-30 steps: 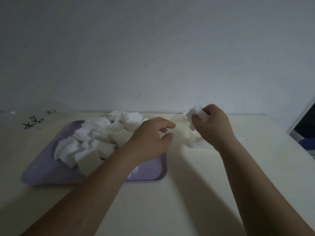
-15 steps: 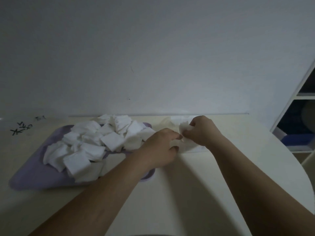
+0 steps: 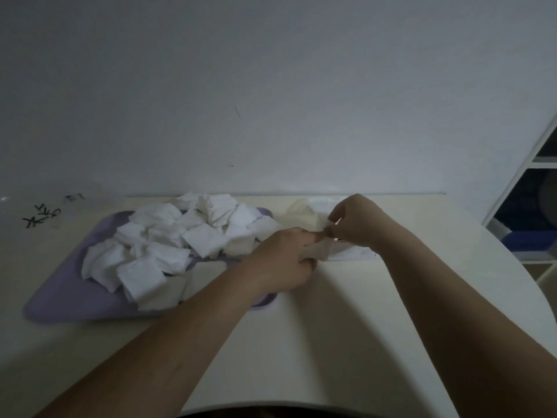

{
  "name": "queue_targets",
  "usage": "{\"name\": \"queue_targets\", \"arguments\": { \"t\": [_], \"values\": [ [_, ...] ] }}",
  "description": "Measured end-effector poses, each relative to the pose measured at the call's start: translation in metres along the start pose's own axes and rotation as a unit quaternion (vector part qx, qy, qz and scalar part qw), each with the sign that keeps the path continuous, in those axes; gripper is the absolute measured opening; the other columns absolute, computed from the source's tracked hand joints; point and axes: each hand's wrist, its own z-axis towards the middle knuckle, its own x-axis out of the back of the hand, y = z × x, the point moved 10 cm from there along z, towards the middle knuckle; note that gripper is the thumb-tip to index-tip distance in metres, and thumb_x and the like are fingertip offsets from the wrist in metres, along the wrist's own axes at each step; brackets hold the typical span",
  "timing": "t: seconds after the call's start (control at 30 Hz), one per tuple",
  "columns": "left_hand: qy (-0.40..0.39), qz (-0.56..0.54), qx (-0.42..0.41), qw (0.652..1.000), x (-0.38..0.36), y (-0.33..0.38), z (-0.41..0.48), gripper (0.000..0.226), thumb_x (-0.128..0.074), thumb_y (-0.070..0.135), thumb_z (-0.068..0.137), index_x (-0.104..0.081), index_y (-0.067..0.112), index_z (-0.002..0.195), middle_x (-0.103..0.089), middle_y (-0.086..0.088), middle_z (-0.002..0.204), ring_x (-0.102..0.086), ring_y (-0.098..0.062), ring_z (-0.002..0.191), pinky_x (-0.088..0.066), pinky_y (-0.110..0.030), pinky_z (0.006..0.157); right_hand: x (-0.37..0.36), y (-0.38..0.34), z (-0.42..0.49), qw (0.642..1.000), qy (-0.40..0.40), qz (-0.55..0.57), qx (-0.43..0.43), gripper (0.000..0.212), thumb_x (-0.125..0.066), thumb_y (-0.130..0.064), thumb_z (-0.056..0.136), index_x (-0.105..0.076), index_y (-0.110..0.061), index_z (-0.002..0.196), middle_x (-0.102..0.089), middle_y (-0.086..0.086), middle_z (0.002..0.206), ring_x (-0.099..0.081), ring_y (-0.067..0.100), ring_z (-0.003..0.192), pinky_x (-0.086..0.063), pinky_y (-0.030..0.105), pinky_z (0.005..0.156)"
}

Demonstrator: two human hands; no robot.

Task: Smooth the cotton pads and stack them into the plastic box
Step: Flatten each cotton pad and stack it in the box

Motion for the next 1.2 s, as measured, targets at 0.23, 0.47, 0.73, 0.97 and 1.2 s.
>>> {"name": "queue_targets", "arguments": {
  "t": [0.23,0.47,0.73,0.97,1.2],
  "values": [
    [0.097,0.049,-0.03,0.994,0.051,-0.01,-0.029,0.032,-0.062,0.009,0.092,-0.074,0.013,0.122,-0.071,-0.002,0.126,-0.066,-0.021,0.117,-0.044,-0.02,0.099,0.007,0.003,-0.008,0.998,0.052,-0.036,-0.016,0.026,-0.07,-0.018,0.08,-0.072,0.001,0.097,-0.076,0.018,0.099,-0.071,0.038,0.099,-0.061,0.047,0.085],
    [0.082,0.141,0.114,0.98,0.112,-0.071,-0.088,0.023,-0.063,0.015,0.097,-0.077,0.017,0.116,-0.076,0.002,0.114,-0.068,-0.013,0.099,-0.05,-0.026,0.087,0.025,-0.065,-0.035,0.986,0.151,0.018,0.066,0.034,-0.059,-0.009,0.089,-0.077,-0.017,0.117,-0.077,0.006,0.115,-0.07,0.027,0.11,-0.056,0.038,0.097],
    [0.005,0.093,0.156,0.983,0.093,-0.105,-0.116,0.031,-0.064,0.029,0.093,-0.067,0.027,0.124,-0.072,0.009,0.111,-0.066,-0.006,0.095,-0.054,-0.03,0.088,-0.098,-0.121,-0.051,0.985,0.0,0.083,0.149,0.017,-0.07,-0.02,0.091,-0.082,-0.023,0.102,-0.078,-0.004,0.102,-0.07,0.017,0.098,-0.05,0.025,0.086],
    [0.051,0.074,0.123,0.988,0.095,-0.102,-0.096,0.033,-0.065,0.014,0.09,-0.07,0.017,0.122,-0.069,0.003,0.111,-0.063,-0.009,0.091,-0.05,-0.022,0.081,-0.085,-0.099,0.001,0.996,0.059,0.011,0.07,0.039,-0.055,-0.023,0.1,-0.06,-0.015,0.138,-0.063,0.012,0.134,-0.058,0.033,0.124,-0.045,0.036,0.099],
    [0.126,0.109,0.119,0.979,0.106,-0.101,-0.048,0.03,-0.067,0.025,0.092,-0.072,0.02,0.122,-0.065,0.001,0.115,-0.062,-0.019,0.107,-0.053,-0.038,0.094,-0.094,-0.085,0.024,1.0,0.006,0.012,0.025,0.049,-0.066,-0.018,0.087,-0.059,-0.015,0.136,-0.069,0.01,0.127,-0.063,0.032,0.118,-0.048,0.033,0.089]
  ]
}}
